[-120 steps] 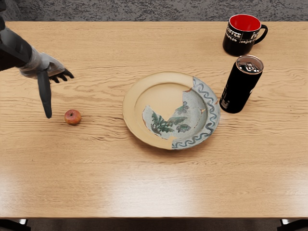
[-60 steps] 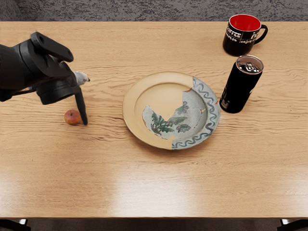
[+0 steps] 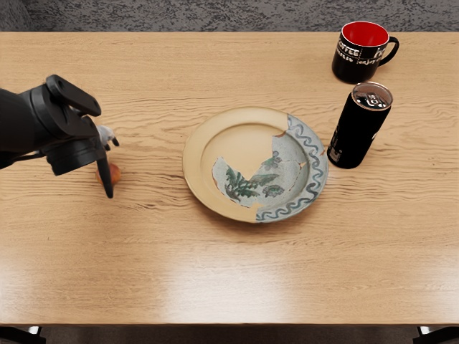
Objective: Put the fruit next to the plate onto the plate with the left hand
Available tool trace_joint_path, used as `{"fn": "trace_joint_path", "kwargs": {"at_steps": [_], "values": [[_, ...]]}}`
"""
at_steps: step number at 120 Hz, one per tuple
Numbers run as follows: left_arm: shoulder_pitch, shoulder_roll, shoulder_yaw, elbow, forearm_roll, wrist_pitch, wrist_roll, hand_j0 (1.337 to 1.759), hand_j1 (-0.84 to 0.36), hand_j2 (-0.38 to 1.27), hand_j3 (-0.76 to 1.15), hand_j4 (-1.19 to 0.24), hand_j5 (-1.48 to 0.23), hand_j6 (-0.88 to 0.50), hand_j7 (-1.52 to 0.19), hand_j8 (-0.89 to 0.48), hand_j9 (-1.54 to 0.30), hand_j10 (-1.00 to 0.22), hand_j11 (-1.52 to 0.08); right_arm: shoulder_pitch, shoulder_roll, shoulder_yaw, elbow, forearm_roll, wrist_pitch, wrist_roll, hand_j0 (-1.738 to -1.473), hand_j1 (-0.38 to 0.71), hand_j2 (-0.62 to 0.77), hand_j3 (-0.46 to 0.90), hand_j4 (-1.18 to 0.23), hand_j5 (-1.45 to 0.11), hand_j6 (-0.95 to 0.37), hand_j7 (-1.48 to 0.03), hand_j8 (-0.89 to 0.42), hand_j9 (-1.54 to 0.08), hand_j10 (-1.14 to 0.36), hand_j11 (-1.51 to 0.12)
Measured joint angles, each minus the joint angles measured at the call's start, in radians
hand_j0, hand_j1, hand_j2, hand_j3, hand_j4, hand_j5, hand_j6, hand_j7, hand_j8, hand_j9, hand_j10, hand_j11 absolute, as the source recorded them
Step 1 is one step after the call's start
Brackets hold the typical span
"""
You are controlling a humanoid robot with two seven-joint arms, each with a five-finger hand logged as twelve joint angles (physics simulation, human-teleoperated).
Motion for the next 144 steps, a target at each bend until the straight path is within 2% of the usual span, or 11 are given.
{"fn": "trace_joint_path", "kwargs": {"at_steps": [45, 67, 96, 144], "values": [[0.003, 0.000, 0.000, -0.006, -0.008, 0.005, -0.005, 1.658, 0.00, 0.06, 0.00, -0.29, -0.37, -0.29, -0.37, -0.29, -0.37, -0.29, -0.37, 0.000, 0.000, 0.000, 0.000, 0.000, 0.000, 0.000, -1.658, -0.33, 0.00, 0.00, -0.02, -0.02, -0.02, -0.02, -0.02, -0.02, -0.02, -0.02], [0.005, 0.000, -0.007, -0.030, -0.017, 0.115, -0.005, 1.658, -0.03, 0.06, 0.00, -0.32, -0.41, -0.32, -0.41, -0.32, -0.41, -0.31, -0.41, 0.000, 0.000, 0.000, 0.000, 0.000, 0.000, 0.000, -1.658, -0.33, 0.00, 0.00, -0.02, -0.02, -0.02, -0.02, -0.02, -0.02, -0.02, -0.02], [-0.001, 0.000, -0.038, -0.102, -0.019, 0.209, -0.007, 1.658, -0.05, 0.07, 0.00, -0.33, -0.43, -0.33, -0.43, -0.33, -0.43, -0.33, -0.43, 0.000, 0.000, 0.000, 0.000, 0.000, 0.000, 0.000, -1.658, -0.33, 0.00, 0.00, -0.02, -0.02, -0.02, -0.02, -0.02, -0.02, -0.02, -0.02], [0.029, 0.000, -0.056, -0.115, -0.026, 0.332, -0.008, 1.658, -0.11, 0.08, 0.00, -0.38, -0.50, -0.38, -0.50, -0.38, -0.50, -0.38, -0.50, 0.000, 0.000, 0.000, 0.000, 0.000, 0.000, 0.000, -1.658, -0.33, 0.00, 0.00, -0.02, -0.02, -0.02, -0.02, -0.02, -0.02, -0.02, -0.02]]}}
